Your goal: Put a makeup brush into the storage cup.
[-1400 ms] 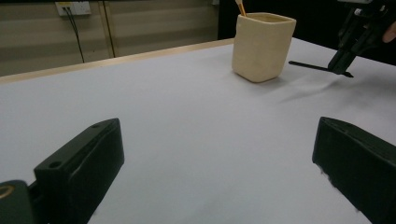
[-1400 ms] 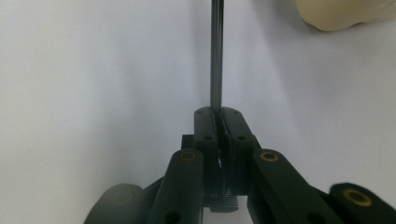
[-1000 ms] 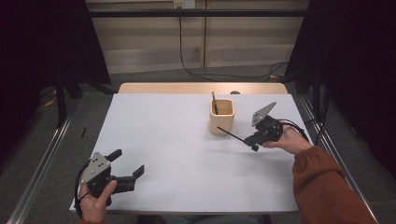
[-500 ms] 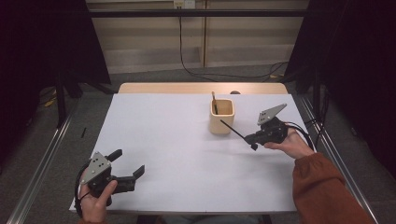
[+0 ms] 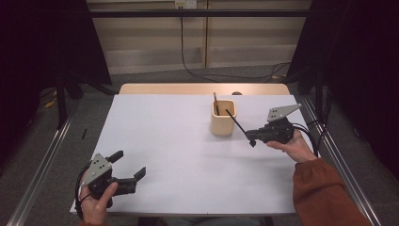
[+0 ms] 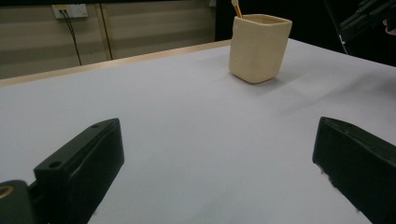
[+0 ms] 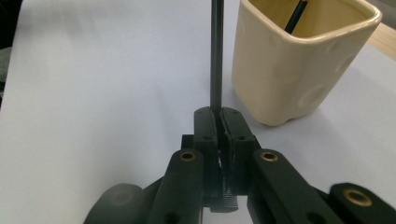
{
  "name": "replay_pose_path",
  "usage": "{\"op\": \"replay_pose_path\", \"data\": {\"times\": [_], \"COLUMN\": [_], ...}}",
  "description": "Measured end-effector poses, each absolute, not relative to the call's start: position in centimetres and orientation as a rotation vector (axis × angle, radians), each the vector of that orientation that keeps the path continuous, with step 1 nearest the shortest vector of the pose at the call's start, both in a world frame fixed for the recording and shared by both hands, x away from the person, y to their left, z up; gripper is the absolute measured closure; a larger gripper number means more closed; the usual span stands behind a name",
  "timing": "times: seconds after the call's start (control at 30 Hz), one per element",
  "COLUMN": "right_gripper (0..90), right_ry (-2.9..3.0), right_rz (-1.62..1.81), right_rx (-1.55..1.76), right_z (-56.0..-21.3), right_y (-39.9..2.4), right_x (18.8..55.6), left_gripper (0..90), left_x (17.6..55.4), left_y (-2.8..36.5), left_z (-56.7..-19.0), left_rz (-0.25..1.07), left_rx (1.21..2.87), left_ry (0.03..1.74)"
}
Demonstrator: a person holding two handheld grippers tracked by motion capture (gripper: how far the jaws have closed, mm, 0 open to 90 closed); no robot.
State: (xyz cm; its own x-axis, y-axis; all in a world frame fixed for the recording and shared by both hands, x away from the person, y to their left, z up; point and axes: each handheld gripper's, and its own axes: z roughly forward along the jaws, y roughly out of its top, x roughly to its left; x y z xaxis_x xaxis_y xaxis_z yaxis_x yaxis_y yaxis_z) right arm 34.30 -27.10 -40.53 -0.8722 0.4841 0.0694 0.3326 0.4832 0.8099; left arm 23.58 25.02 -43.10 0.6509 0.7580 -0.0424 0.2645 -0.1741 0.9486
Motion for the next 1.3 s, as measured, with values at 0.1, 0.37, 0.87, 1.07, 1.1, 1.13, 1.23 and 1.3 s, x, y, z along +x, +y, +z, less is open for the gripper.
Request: {"op": "replay_pose_path", "data": {"times": [0.1,0.37,0.87,1.07,1.1,1.13,1.23,1.3], "right_gripper": [85.4,85.5,85.4,85.5,85.5,85.5,85.5,85.4], "right_ry": [2.548,2.466,2.528,2.604,2.604,2.631,2.652,2.669], "right_rz": [1.345,1.472,1.55,1.57,1.57,1.549,1.541,1.528], "right_rx": [0.703,0.716,0.63,0.567,0.567,0.541,0.515,0.494], "right_z": [-40.4,-39.7,-38.8,-39.1,-39.1,-39.0,-38.9,-38.8], "right_y": [-27.0,-27.3,-25.4,-23.2,-23.2,-22.5,-21.8,-21.3], "right_x": [34.1,33.4,31.8,31.2,31.2,31.0,30.9,30.9], "left_gripper": [2.0,1.9,1.9,1.9,1.9,1.8,1.7,1.7], "left_x": [23.6,23.5,23.4,23.4,23.4,23.4,23.4,23.4], "left_y": [25.0,25.0,25.0,25.0,25.0,25.0,25.0,25.0], "left_z": [-43.1,-43.0,-43.0,-43.0,-43.0,-43.0,-43.0,-43.0], "left_rz": [0.544,0.543,0.54,0.541,0.54,0.54,0.539,0.538], "left_rx": [1.738,1.735,1.729,1.722,1.72,1.719,1.719,1.72], "left_ry": [0.831,0.822,0.827,0.827,0.829,0.826,0.828,0.826]}}
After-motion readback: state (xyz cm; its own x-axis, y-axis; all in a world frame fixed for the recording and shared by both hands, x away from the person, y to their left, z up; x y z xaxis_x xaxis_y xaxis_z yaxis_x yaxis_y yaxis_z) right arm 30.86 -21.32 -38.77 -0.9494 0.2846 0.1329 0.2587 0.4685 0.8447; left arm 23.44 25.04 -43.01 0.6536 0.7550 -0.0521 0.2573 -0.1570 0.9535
